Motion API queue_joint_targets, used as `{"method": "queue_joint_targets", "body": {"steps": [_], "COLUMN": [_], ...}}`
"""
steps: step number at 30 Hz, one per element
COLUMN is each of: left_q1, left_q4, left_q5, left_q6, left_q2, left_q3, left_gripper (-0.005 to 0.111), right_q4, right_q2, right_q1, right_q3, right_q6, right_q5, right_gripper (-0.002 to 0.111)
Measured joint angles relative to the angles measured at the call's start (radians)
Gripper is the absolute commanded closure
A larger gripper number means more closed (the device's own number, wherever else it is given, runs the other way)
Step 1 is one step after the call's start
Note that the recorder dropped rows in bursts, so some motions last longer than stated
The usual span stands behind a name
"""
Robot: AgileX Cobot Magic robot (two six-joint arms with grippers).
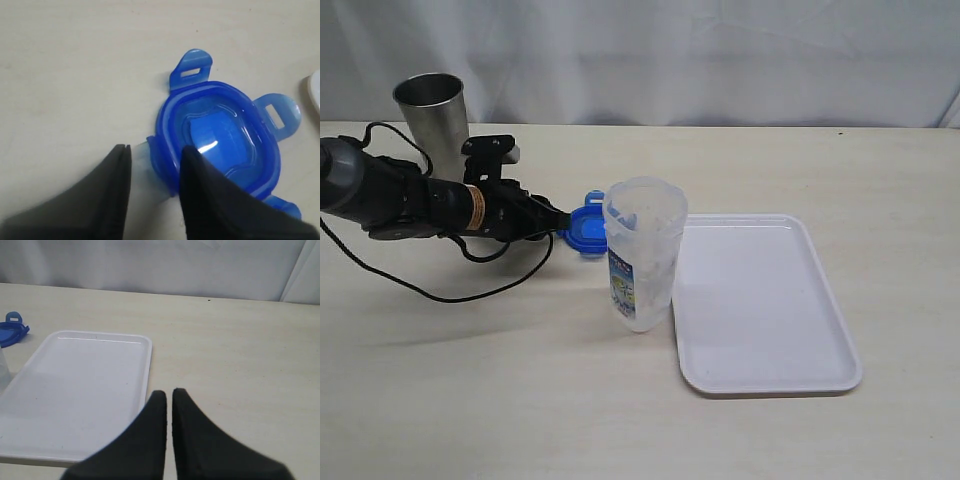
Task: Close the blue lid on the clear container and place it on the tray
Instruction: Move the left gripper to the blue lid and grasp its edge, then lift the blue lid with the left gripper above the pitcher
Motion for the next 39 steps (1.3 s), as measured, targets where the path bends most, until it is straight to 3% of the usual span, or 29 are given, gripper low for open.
{"method": "queue_joint_targets", "body": {"steps": [4, 10, 12, 23, 39], "left_q1": [-0.002, -0.001, -0.001, -0.002, -0.002], "left_q4": [0.0, 0.0, 0.0, 0.139, 0.238], "left_q5": [0.0, -0.002, -0.002, 0.004, 0.036], "left_q6": [0.0, 0.0, 0.0, 0.0, 0.034], "left_q2": [0.003, 0.005, 0.005, -0.025, -0.402], "left_q3": [0.0, -0.002, -0.002, -0.005, -0.005], "left_gripper": [0.091, 0.094, 0.107, 0.107, 0.107], "right_q4": [0.0, 0.0, 0.0, 0.0, 0.0], "right_q2": [0.0, 0.0, 0.0, 0.0, 0.0], "right_q1": [0.0, 0.0, 0.0, 0.0, 0.0], "right_q3": [0.0, 0.0, 0.0, 0.0, 0.0], "right_q6": [0.0, 0.0, 0.0, 0.0, 0.0], "right_q5": [0.0, 0.0, 0.0, 0.0, -0.002], "right_gripper": [0.104, 0.104, 0.104, 0.104, 0.104]}}
